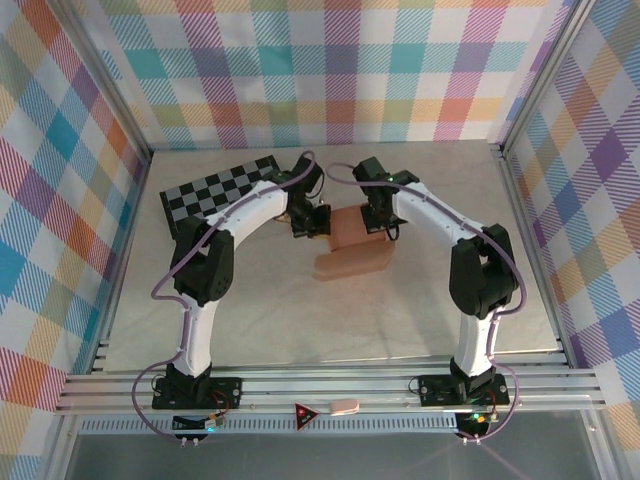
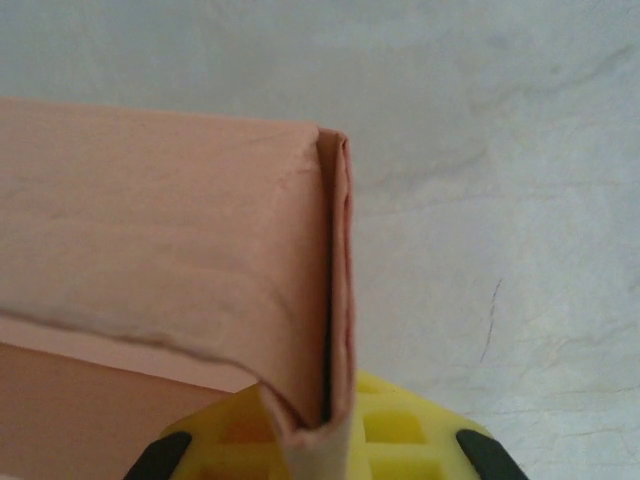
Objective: Fold the paper box
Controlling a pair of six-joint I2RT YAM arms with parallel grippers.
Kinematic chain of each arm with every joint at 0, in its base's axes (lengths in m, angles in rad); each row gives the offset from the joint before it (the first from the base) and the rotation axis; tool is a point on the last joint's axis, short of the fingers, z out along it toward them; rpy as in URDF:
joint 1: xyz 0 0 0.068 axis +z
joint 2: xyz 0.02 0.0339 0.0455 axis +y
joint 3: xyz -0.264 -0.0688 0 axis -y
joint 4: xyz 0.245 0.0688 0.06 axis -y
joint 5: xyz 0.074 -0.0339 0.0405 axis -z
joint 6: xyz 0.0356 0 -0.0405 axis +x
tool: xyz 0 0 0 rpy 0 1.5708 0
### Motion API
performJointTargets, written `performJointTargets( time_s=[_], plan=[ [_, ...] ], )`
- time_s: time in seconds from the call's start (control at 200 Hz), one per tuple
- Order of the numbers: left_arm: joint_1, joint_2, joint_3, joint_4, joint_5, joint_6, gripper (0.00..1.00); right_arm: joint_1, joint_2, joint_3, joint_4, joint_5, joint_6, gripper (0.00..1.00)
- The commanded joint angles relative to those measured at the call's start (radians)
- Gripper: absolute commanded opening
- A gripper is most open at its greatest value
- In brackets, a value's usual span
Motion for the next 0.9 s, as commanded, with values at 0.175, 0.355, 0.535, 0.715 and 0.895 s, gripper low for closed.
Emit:
performJointTargets(
  time_s=[0.175, 0.355, 0.535, 0.715, 0.895],
  plan=[
    [-0.019, -0.042, -0.207, 0.313, 0.014, -0.096, 0.06, 0.008, 0.031, -0.047, 0.031, -0.04, 0.012, 0.0],
    [-0.019, -0.028, -0.233, 0.375, 0.028, -0.106, 0.1, 0.007, 0.052, -0.041, 0.029, -0.049, -0.002, 0.0],
    [-0.019, -0.019, -0.239, 0.389, 0.037, -0.112, 0.1, 0.003, 0.08, -0.017, 0.014, -0.051, -0.004, 0.0],
    [-0.02, -0.014, -0.246, 0.378, 0.034, -0.104, 0.13, -0.003, 0.081, -0.01, 0.013, -0.053, -0.004, 0.0],
    [-0.02, -0.011, -0.248, 0.358, 0.028, -0.09, 0.19, -0.012, 0.077, -0.013, 0.013, -0.056, 0.003, 0.0]
  ],
)
